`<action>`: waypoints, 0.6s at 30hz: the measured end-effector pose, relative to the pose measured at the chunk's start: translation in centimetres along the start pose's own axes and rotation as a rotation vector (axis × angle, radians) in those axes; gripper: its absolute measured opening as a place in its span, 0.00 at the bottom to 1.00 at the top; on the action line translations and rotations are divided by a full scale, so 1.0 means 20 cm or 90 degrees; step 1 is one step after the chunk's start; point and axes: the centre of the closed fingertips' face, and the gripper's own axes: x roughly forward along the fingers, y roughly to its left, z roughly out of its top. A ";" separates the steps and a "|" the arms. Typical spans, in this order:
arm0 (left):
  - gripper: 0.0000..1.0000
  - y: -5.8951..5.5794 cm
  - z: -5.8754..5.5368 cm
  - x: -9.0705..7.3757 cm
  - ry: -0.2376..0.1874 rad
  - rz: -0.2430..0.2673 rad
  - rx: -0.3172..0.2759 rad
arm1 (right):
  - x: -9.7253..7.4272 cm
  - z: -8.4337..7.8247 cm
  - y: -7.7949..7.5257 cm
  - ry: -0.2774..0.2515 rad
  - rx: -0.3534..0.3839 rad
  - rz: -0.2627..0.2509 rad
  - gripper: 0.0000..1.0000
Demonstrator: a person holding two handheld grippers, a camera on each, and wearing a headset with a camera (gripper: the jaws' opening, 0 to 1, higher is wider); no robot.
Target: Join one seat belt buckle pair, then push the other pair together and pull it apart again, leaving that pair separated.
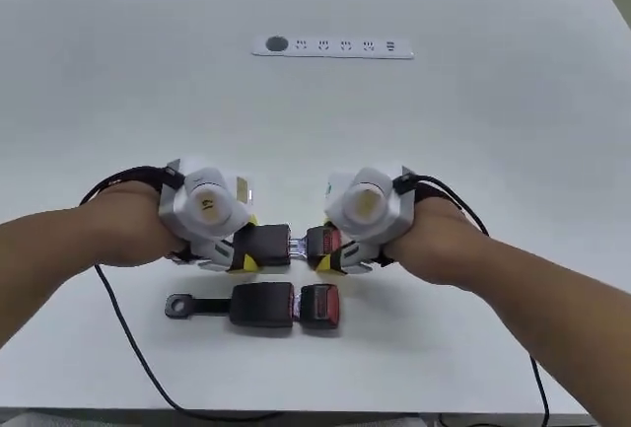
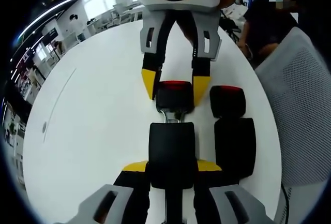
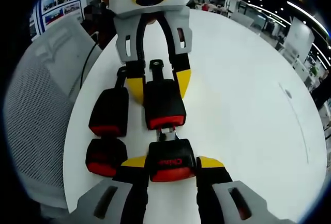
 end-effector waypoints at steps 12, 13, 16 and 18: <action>0.32 0.01 -0.01 0.00 -0.002 0.007 0.010 | 0.03 0.03 0.00 -0.012 -0.002 -0.003 0.31; 0.31 0.00 -0.01 0.00 -0.001 0.007 0.011 | 0.04 0.04 0.01 -0.014 -0.003 -0.003 0.31; 0.31 0.00 0.00 0.00 0.001 0.006 0.012 | 0.05 0.06 0.00 -0.009 -0.007 -0.004 0.31; 0.31 0.00 0.00 0.00 -0.003 0.007 0.011 | 0.05 0.06 0.01 -0.007 -0.009 -0.005 0.31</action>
